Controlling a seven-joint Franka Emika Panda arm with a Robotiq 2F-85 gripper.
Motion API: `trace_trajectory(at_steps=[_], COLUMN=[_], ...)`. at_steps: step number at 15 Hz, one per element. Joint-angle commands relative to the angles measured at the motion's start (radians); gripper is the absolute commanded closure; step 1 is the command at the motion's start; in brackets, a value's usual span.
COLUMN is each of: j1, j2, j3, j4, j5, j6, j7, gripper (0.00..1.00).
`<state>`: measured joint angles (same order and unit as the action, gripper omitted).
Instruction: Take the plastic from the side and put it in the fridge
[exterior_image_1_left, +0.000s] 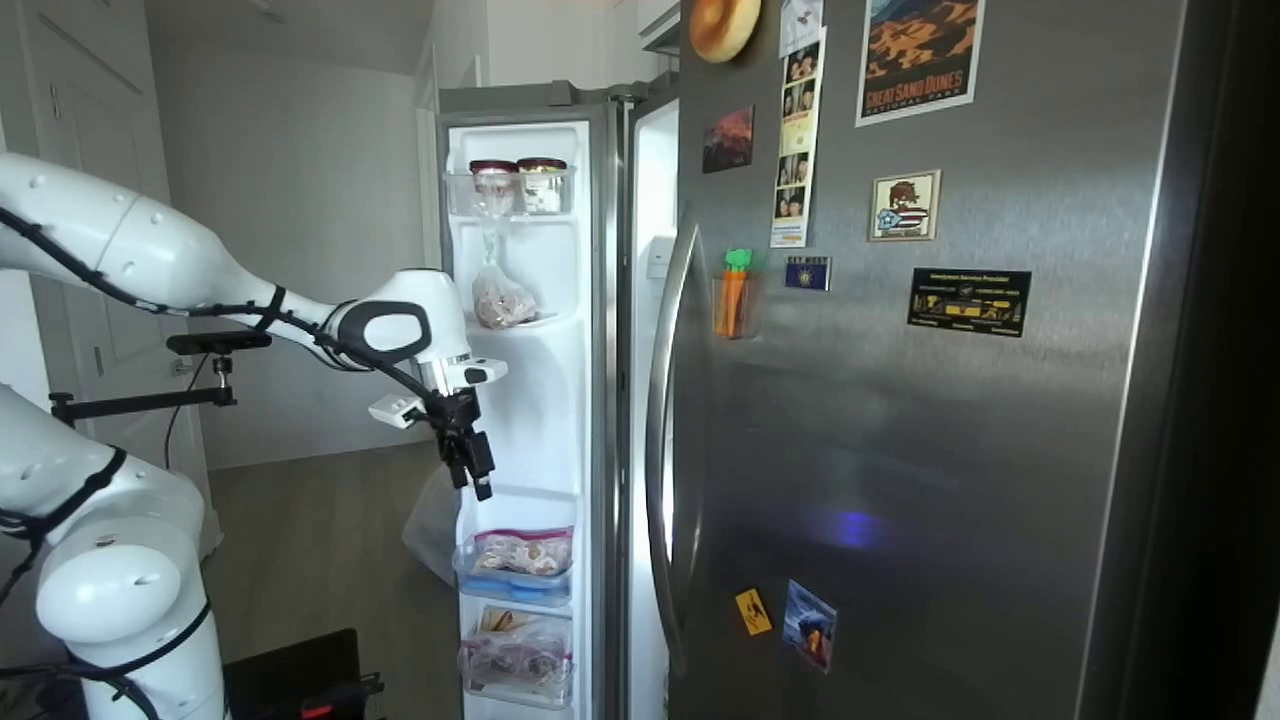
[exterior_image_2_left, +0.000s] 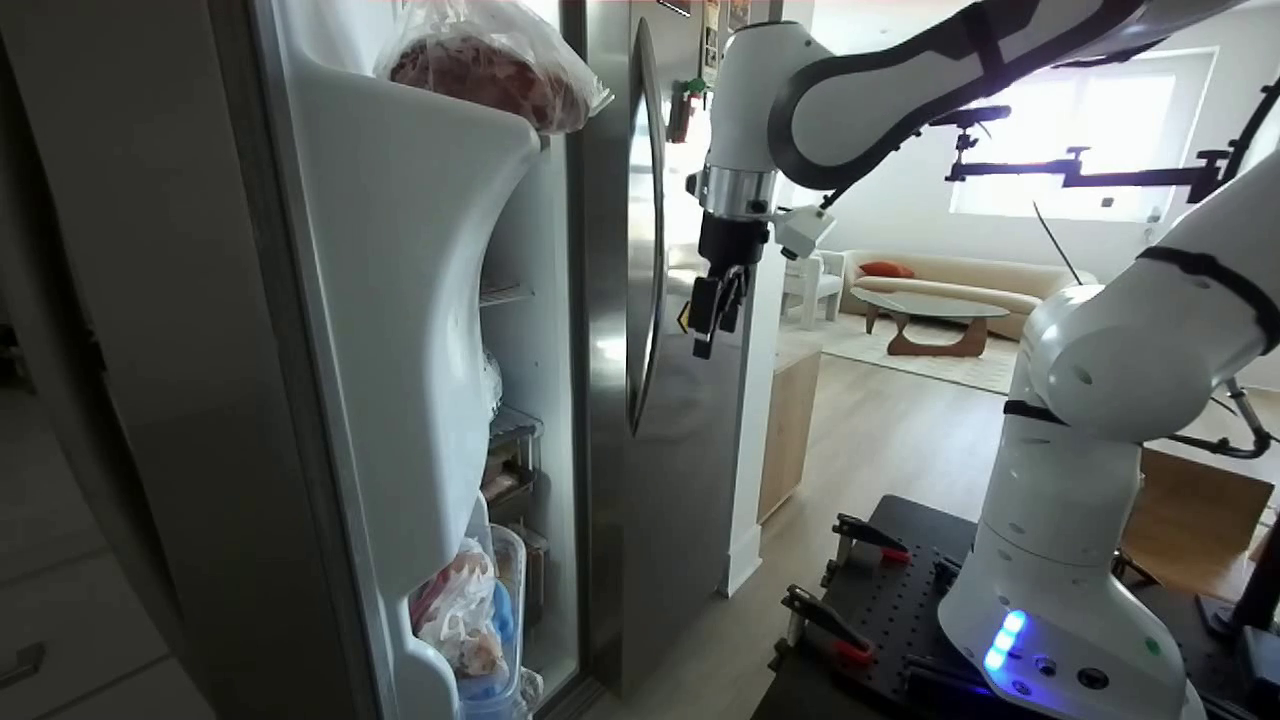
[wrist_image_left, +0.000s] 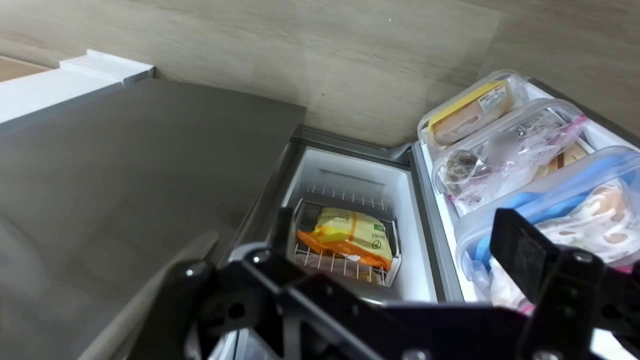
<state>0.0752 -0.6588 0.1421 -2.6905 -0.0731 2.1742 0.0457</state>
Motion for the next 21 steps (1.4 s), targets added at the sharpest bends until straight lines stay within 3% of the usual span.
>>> trace_trajectory(at_steps=[1,9,14,21], j1=[0.036,0.079,0.101,0.149], j2=[-0.092,-0.249,-0.306,-0.266], j3=[-0.016,-0.024,-0.022,-0.023], j4=[0.044,0.131,0.188,0.256], j5=[-0.012,-0.051,-0.098,-0.107], j6=[-0.082,-0.145,-0.053,0.13], j7=[-0.06,-0.188,-0.237,-0.301], gripper=[0.0,0.0,0.0,0.0])
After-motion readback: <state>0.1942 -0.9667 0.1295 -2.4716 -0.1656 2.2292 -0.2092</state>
